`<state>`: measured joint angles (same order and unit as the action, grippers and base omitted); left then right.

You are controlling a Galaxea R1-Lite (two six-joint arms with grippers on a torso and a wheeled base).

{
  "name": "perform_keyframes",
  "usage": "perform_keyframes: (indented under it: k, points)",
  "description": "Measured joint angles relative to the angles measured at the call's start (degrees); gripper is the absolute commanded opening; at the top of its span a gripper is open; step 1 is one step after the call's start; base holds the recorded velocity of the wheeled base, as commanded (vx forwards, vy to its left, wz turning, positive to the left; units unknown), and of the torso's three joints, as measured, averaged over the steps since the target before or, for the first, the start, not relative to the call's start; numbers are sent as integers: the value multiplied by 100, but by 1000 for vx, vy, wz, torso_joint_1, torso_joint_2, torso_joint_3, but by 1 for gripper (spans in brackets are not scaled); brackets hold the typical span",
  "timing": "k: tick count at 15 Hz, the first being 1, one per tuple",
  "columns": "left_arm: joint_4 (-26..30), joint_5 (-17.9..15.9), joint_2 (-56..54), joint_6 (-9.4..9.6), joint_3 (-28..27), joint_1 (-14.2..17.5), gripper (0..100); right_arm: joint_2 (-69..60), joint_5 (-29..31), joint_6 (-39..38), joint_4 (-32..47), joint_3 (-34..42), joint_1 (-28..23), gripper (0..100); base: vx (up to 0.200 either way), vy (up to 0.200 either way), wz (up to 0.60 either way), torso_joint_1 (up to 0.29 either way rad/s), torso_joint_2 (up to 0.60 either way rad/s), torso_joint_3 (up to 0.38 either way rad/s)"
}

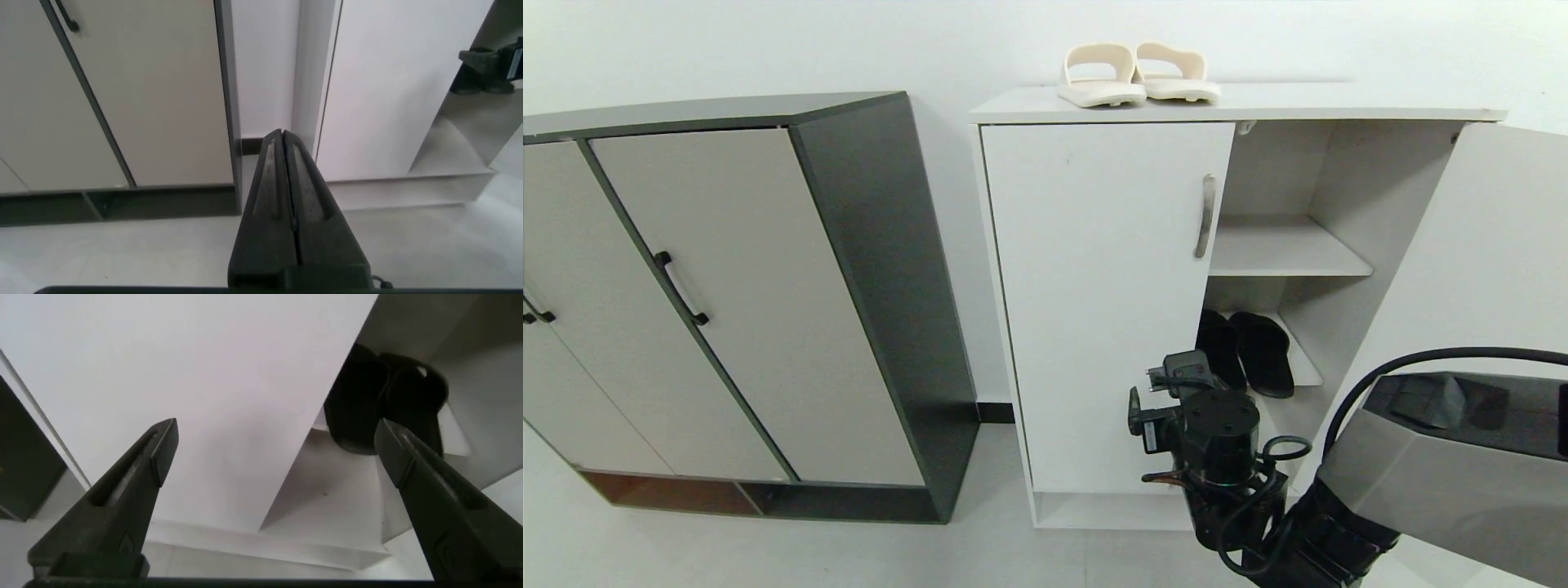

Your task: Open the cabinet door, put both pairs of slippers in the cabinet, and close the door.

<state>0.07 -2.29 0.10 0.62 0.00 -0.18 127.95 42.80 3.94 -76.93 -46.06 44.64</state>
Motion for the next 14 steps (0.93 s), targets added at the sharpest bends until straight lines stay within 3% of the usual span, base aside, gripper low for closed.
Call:
perform_keyframes:
  k: [6,14]
  points:
    - [4,2,0,6,0,0,0,9,6,7,16,-9,4,100,0,0,0,62,-432,-357]
    - [2,0,0,6,0,-4,0,7,9,9,13,-17,1,100,0,0,0,143,-464,-328]
